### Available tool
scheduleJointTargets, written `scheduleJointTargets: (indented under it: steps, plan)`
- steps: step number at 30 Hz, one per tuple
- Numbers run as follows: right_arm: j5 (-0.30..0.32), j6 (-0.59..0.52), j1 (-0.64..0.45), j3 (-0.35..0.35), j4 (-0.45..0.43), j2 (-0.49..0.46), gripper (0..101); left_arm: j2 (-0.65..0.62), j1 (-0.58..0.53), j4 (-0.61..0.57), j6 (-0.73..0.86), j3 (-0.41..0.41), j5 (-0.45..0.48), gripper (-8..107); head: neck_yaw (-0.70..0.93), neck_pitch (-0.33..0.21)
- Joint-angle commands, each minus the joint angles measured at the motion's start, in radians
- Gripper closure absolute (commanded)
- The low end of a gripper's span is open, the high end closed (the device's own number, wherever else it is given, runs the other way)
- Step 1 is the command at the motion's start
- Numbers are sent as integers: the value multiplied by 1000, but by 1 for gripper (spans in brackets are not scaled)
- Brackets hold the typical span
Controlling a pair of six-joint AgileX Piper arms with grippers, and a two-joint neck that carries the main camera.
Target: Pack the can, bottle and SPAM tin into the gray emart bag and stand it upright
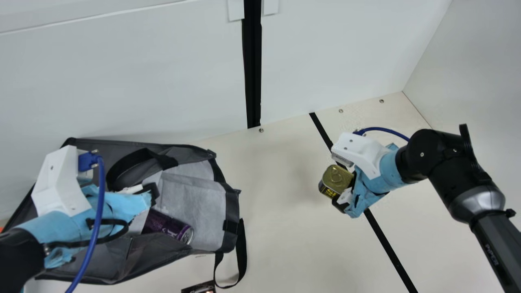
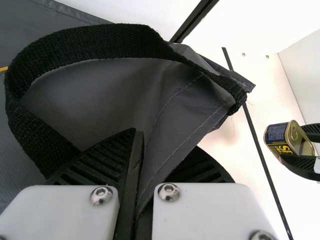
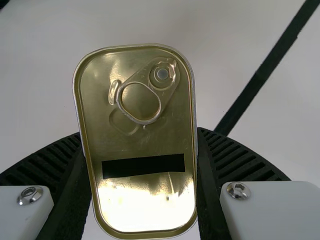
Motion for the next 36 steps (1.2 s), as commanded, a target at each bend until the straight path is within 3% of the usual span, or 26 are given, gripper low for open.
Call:
scheduleJointTargets:
  steps: [1, 36]
  plan:
    - [4, -5, 18, -2, 6, -1, 101, 0, 0, 0, 0, 0, 0, 107, -1, -23]
    - [37, 6, 340, -16, 85, -31, 101, 0, 0, 0, 0, 0, 0, 107, -1, -23]
